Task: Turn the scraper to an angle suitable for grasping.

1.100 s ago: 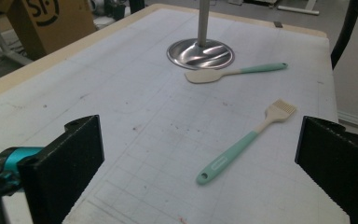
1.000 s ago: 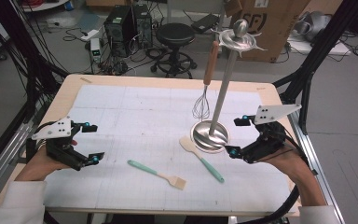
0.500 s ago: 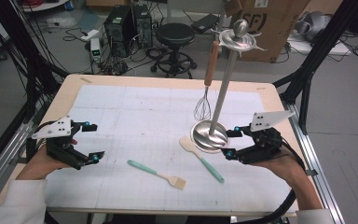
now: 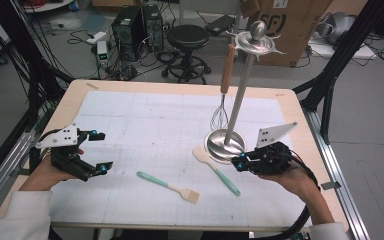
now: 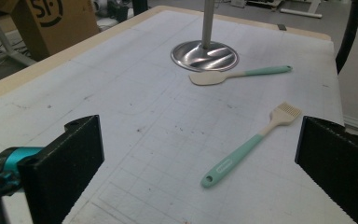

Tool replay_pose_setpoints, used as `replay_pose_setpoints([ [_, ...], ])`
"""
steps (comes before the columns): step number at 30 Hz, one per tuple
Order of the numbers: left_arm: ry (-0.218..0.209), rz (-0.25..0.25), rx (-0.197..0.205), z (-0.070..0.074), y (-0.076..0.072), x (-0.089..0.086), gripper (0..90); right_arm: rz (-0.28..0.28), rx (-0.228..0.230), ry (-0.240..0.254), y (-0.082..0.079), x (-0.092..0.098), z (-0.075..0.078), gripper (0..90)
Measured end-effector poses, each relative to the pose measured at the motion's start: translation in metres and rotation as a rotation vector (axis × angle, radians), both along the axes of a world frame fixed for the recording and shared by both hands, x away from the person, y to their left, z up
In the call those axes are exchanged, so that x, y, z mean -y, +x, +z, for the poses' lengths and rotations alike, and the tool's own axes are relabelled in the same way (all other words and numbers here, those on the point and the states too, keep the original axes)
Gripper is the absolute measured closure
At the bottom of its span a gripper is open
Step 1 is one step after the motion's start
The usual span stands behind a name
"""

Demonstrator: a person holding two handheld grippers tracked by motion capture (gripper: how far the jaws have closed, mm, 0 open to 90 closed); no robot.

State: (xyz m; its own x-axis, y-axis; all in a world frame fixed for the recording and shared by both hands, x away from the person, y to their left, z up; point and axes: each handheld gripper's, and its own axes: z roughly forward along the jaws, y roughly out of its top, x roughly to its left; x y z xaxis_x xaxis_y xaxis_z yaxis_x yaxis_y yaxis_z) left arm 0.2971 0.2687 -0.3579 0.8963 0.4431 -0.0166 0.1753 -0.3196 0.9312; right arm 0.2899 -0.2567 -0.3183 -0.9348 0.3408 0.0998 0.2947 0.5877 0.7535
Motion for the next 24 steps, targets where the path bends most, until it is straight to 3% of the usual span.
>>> replay_pose_setpoints([
  [10, 0.004, -0.006, 0.001, 0.000, -0.001, 0.002, 1.6, 0.069, -0.024, -0.079, 0.001, -0.016, -0.021, 89.2],
  [24, 0.010, -0.002, 0.000, -0.002, -0.002, 0.002, 1.6, 0.103, -0.079, -0.218, 0.002, -0.026, -0.054, 89.2],
])
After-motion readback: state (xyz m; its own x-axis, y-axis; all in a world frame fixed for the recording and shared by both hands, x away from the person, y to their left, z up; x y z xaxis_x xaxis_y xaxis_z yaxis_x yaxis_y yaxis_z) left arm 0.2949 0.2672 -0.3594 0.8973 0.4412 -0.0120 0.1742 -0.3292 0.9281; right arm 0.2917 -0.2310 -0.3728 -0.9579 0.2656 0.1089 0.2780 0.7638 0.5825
